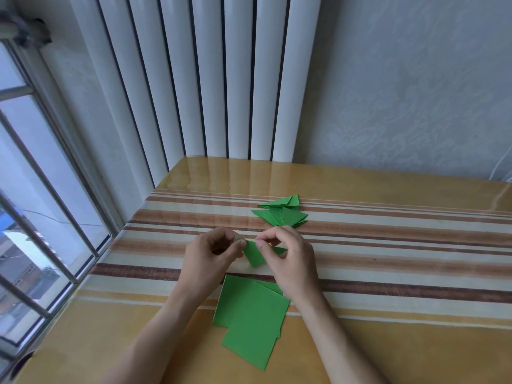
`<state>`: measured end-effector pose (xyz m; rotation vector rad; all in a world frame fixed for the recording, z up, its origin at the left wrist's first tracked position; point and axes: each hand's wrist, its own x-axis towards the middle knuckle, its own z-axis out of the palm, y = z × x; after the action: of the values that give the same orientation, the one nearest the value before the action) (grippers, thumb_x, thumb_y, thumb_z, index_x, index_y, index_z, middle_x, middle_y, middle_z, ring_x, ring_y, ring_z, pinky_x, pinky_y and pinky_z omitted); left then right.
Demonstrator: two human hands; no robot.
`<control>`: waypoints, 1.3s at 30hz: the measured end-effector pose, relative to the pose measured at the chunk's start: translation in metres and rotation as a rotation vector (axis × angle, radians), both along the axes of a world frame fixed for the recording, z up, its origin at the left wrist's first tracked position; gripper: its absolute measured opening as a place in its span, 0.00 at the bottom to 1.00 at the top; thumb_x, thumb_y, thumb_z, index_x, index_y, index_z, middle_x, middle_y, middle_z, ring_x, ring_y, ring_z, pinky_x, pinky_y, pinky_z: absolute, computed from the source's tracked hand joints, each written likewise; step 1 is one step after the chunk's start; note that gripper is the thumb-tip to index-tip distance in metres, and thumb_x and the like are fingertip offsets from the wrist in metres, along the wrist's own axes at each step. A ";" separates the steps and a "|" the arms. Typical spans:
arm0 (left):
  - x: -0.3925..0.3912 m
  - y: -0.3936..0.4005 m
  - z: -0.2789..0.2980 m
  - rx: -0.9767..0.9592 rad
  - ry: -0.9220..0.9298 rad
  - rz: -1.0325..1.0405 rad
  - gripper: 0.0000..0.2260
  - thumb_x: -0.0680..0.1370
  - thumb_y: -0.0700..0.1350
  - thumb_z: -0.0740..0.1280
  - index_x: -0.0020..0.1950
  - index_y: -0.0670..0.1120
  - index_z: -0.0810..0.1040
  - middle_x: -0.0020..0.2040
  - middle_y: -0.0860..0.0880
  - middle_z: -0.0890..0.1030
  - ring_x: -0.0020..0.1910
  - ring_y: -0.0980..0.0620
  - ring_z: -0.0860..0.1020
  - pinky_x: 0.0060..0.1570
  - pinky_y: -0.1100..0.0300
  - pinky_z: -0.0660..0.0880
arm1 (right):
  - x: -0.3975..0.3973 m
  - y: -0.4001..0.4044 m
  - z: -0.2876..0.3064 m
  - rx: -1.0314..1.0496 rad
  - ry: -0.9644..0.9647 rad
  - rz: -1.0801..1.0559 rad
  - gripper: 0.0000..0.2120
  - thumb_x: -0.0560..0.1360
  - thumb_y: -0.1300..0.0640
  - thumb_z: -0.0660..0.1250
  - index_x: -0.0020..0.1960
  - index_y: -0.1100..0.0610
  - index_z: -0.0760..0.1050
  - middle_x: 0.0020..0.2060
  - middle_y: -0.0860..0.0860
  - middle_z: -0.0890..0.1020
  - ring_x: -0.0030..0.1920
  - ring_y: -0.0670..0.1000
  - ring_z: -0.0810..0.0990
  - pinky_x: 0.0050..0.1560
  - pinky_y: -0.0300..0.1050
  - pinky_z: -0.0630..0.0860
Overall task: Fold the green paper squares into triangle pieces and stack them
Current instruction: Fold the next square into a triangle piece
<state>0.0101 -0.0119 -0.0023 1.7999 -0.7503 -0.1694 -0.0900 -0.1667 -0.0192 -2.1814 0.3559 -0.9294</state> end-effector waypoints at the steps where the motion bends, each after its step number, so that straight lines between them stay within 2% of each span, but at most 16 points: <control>1: -0.001 -0.001 0.001 -0.001 0.001 -0.014 0.05 0.79 0.44 0.74 0.43 0.47 0.84 0.37 0.51 0.86 0.38 0.52 0.84 0.43 0.52 0.83 | 0.000 0.002 0.002 -0.028 -0.019 0.012 0.02 0.77 0.59 0.75 0.47 0.53 0.83 0.44 0.42 0.83 0.48 0.41 0.80 0.48 0.32 0.74; 4: -0.003 -0.001 0.001 -0.020 0.024 -0.046 0.04 0.78 0.43 0.75 0.44 0.45 0.85 0.38 0.50 0.86 0.39 0.52 0.85 0.44 0.55 0.84 | 0.000 0.006 0.004 -0.073 -0.027 0.045 0.02 0.78 0.60 0.74 0.47 0.55 0.82 0.43 0.43 0.82 0.47 0.40 0.79 0.48 0.27 0.70; 9: -0.005 -0.002 0.002 -0.105 0.112 -0.065 0.03 0.79 0.41 0.74 0.45 0.44 0.85 0.38 0.46 0.86 0.39 0.50 0.85 0.43 0.61 0.81 | 0.001 0.006 0.003 -0.095 0.007 0.062 0.03 0.80 0.60 0.71 0.47 0.54 0.80 0.43 0.43 0.80 0.47 0.42 0.78 0.47 0.30 0.70; 13: -0.004 -0.001 0.001 -0.120 0.123 -0.086 0.04 0.78 0.42 0.74 0.45 0.44 0.85 0.38 0.46 0.86 0.38 0.48 0.85 0.43 0.59 0.82 | 0.001 0.006 0.002 -0.101 0.004 0.088 0.02 0.80 0.59 0.71 0.48 0.54 0.80 0.44 0.44 0.80 0.48 0.44 0.78 0.47 0.33 0.73; 18: -0.002 -0.001 0.000 -0.077 0.055 -0.068 0.05 0.79 0.43 0.74 0.43 0.46 0.85 0.35 0.48 0.84 0.34 0.56 0.81 0.36 0.65 0.76 | 0.002 0.007 -0.001 -0.085 0.004 0.101 0.02 0.80 0.59 0.71 0.48 0.54 0.80 0.45 0.44 0.81 0.48 0.45 0.79 0.47 0.40 0.76; 20: -0.001 -0.002 -0.002 -0.057 0.025 -0.057 0.06 0.80 0.45 0.73 0.43 0.49 0.84 0.35 0.48 0.84 0.33 0.55 0.79 0.34 0.62 0.74 | 0.003 0.008 -0.001 -0.074 0.015 0.103 0.02 0.80 0.58 0.70 0.48 0.54 0.80 0.45 0.44 0.81 0.48 0.45 0.79 0.47 0.39 0.76; 23: 0.001 -0.004 -0.007 -0.026 -0.037 -0.022 0.07 0.81 0.46 0.72 0.43 0.52 0.83 0.38 0.51 0.83 0.35 0.47 0.77 0.34 0.52 0.72 | 0.003 0.009 -0.002 -0.039 0.041 0.099 0.03 0.81 0.58 0.69 0.48 0.54 0.79 0.45 0.45 0.80 0.47 0.43 0.78 0.46 0.35 0.74; 26: 0.002 -0.004 -0.009 -0.047 0.006 -0.004 0.07 0.81 0.46 0.71 0.44 0.50 0.82 0.37 0.50 0.82 0.33 0.52 0.75 0.34 0.56 0.71 | 0.003 0.008 -0.003 0.004 0.072 0.080 0.04 0.81 0.59 0.69 0.47 0.55 0.78 0.44 0.45 0.80 0.47 0.41 0.77 0.46 0.31 0.72; 27: 0.002 -0.005 -0.010 -0.054 0.024 -0.008 0.07 0.82 0.46 0.71 0.44 0.50 0.82 0.37 0.48 0.83 0.33 0.51 0.75 0.34 0.55 0.71 | 0.003 0.008 -0.003 0.011 0.079 0.076 0.04 0.81 0.59 0.69 0.47 0.55 0.78 0.44 0.45 0.80 0.47 0.41 0.77 0.46 0.31 0.72; 30: 0.002 -0.006 -0.011 -0.074 0.056 -0.019 0.06 0.81 0.47 0.71 0.45 0.49 0.83 0.40 0.44 0.85 0.39 0.38 0.81 0.40 0.43 0.79 | 0.003 0.007 -0.004 0.020 0.087 0.068 0.04 0.81 0.59 0.69 0.47 0.54 0.78 0.44 0.45 0.80 0.47 0.41 0.78 0.46 0.33 0.73; 32: 0.002 -0.005 -0.010 -0.086 0.073 -0.021 0.06 0.81 0.47 0.72 0.45 0.49 0.84 0.41 0.44 0.85 0.42 0.38 0.83 0.45 0.38 0.81 | 0.002 0.007 -0.003 0.032 0.087 0.063 0.05 0.81 0.59 0.69 0.47 0.54 0.78 0.44 0.44 0.80 0.46 0.41 0.78 0.46 0.32 0.73; 35: 0.001 -0.005 -0.008 -0.091 0.082 0.001 0.05 0.81 0.44 0.72 0.45 0.47 0.84 0.40 0.48 0.86 0.42 0.46 0.85 0.48 0.44 0.83 | 0.002 0.006 -0.004 0.056 0.084 0.066 0.05 0.81 0.59 0.69 0.46 0.53 0.79 0.43 0.44 0.81 0.46 0.42 0.79 0.46 0.32 0.73; 39: -0.001 -0.007 -0.005 -0.095 0.079 0.034 0.06 0.81 0.43 0.72 0.44 0.47 0.84 0.39 0.49 0.86 0.41 0.50 0.85 0.43 0.53 0.82 | 0.003 0.005 -0.005 0.082 0.116 0.066 0.05 0.82 0.58 0.68 0.47 0.53 0.78 0.44 0.45 0.81 0.47 0.42 0.79 0.47 0.35 0.75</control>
<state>0.0091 -0.0185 -0.0069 1.7045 -0.6605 -0.1788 -0.0870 -0.1617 -0.0244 -2.1630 0.3683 -0.7414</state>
